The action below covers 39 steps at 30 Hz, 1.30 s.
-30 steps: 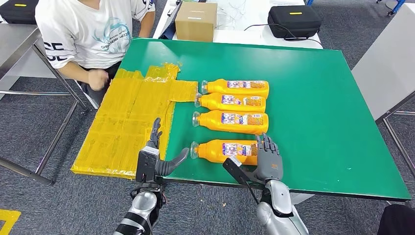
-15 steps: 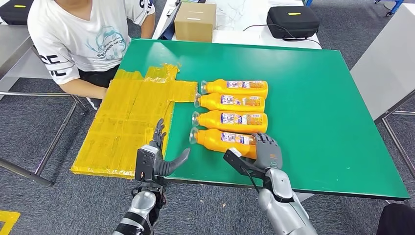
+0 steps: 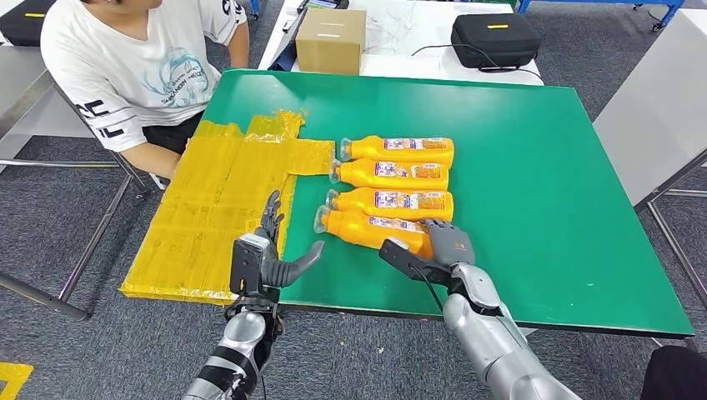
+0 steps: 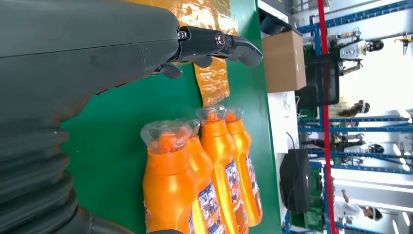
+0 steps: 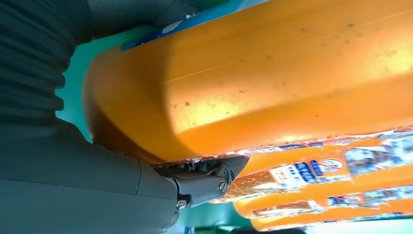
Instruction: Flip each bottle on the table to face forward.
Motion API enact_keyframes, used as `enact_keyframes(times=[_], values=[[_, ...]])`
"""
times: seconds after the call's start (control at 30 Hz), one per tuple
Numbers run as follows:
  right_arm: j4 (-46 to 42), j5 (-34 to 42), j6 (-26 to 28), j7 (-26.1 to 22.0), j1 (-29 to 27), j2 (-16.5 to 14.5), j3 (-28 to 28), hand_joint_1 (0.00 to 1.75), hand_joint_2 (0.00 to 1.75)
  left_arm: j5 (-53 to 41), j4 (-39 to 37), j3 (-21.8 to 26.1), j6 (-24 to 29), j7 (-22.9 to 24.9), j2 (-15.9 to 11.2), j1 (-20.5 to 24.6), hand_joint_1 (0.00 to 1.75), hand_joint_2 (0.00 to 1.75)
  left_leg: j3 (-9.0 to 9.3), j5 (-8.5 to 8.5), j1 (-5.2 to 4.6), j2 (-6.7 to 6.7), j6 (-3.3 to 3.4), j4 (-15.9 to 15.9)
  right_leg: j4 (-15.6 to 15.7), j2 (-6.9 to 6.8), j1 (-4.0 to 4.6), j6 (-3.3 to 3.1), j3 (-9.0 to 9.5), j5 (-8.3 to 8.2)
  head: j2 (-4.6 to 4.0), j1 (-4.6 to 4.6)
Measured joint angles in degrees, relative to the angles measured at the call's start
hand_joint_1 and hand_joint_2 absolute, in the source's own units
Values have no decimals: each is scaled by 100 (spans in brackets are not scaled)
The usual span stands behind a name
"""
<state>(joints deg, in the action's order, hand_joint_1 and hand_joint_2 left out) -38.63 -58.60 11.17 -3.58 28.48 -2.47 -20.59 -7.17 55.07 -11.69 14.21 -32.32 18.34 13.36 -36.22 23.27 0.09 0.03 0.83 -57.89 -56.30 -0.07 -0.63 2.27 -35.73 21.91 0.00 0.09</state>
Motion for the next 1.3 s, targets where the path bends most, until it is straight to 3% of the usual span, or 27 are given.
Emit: enact_keyframes(times=[0.13,0.3,0.53,0.67,1.0,1.3], values=[[-218,749,430,-440,-222,-132,2,175,175,13,-91,164,94,-31,-2,82,0,175,-5,-3,1,-2,-1,0,-2,-1,2,-3,-3,-1,0,1],[-1269,1669,1260,-855,-969,-494,4,175,175,-74,-262,325,496,-150,-29,201,0,175,-29,-2,5,-9,-3,0,-6,-3,5,-3,-24,7,0,-1],[-2292,2364,2198,-1369,-1599,-964,-94,175,175,-62,-352,375,648,-99,-74,370,0,175,-41,4,2,-13,-4,0,-4,-3,0,6,-31,18,0,1],[-2456,2606,2230,-1451,-1673,-1068,-141,175,175,137,-351,390,374,0,-91,397,0,175,-42,4,0,-17,-3,0,-3,-3,-2,7,-30,18,0,1],[-2284,2970,1931,-1713,-1458,-1115,-240,175,175,1004,-6,221,-1219,304,-177,284,0,175,-43,4,0,-19,-3,0,-4,-4,-1,8,-31,17,0,1],[-2113,2996,1901,-1734,-1341,-1115,-272,175,175,1159,264,111,-1441,323,-284,160,0,175,-44,4,0,-20,-3,0,-4,-5,-1,8,-31,18,0,1]])
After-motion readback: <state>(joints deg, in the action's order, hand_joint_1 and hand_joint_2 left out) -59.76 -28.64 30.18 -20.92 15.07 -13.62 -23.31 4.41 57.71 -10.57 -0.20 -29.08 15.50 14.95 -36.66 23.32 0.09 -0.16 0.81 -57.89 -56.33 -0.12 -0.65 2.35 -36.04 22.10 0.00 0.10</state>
